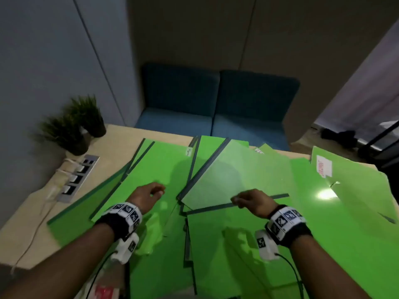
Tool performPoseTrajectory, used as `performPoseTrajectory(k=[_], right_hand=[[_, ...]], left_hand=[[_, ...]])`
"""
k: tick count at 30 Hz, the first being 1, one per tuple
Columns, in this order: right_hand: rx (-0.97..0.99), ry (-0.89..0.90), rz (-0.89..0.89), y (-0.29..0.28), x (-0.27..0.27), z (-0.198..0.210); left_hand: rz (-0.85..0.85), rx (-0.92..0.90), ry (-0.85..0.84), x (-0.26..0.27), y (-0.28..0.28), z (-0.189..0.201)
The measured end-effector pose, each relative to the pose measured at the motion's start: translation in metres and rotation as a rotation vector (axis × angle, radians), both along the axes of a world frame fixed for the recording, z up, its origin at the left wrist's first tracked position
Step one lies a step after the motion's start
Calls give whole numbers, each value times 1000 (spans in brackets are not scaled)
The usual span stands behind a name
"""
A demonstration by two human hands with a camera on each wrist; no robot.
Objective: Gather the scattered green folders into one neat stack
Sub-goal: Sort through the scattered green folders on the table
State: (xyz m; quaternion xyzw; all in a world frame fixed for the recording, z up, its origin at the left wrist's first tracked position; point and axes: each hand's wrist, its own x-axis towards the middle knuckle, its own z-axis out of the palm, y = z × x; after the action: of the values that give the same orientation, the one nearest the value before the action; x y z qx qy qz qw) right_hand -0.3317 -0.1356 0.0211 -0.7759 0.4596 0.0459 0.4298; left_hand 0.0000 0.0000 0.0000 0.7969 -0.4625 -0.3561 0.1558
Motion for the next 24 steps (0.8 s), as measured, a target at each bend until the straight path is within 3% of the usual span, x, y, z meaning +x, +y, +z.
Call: performPoseTrajectory(k=[2, 8, 11, 13, 16, 19, 21, 24], right_hand=[[-76, 71, -35, -2, 18, -15], [-233, 458, 75, 39, 47, -73], [-213, 336, 127, 44, 44, -82], [-176, 201, 95, 38, 29, -85], [-244, 159, -91, 36, -13, -89], [-385, 222, -328, 45, -59, -88], [-447, 250, -526, 53, -83, -86], [-325, 221, -760, 54, -91, -85]], left_hand=[[51, -18, -46, -1, 0, -12], [-161, -54, -21, -66, -11, -41], [-208, -12, -19, -97, -25, -51], [-270, 63, -168, -111, -32, -56], [-355, 188, -307, -116, -41, -57], [-431, 220, -195, -107, -53, -57], [-343, 152, -57, -97, -63, -50], [-172, 96, 42, -88, -82, -42]])
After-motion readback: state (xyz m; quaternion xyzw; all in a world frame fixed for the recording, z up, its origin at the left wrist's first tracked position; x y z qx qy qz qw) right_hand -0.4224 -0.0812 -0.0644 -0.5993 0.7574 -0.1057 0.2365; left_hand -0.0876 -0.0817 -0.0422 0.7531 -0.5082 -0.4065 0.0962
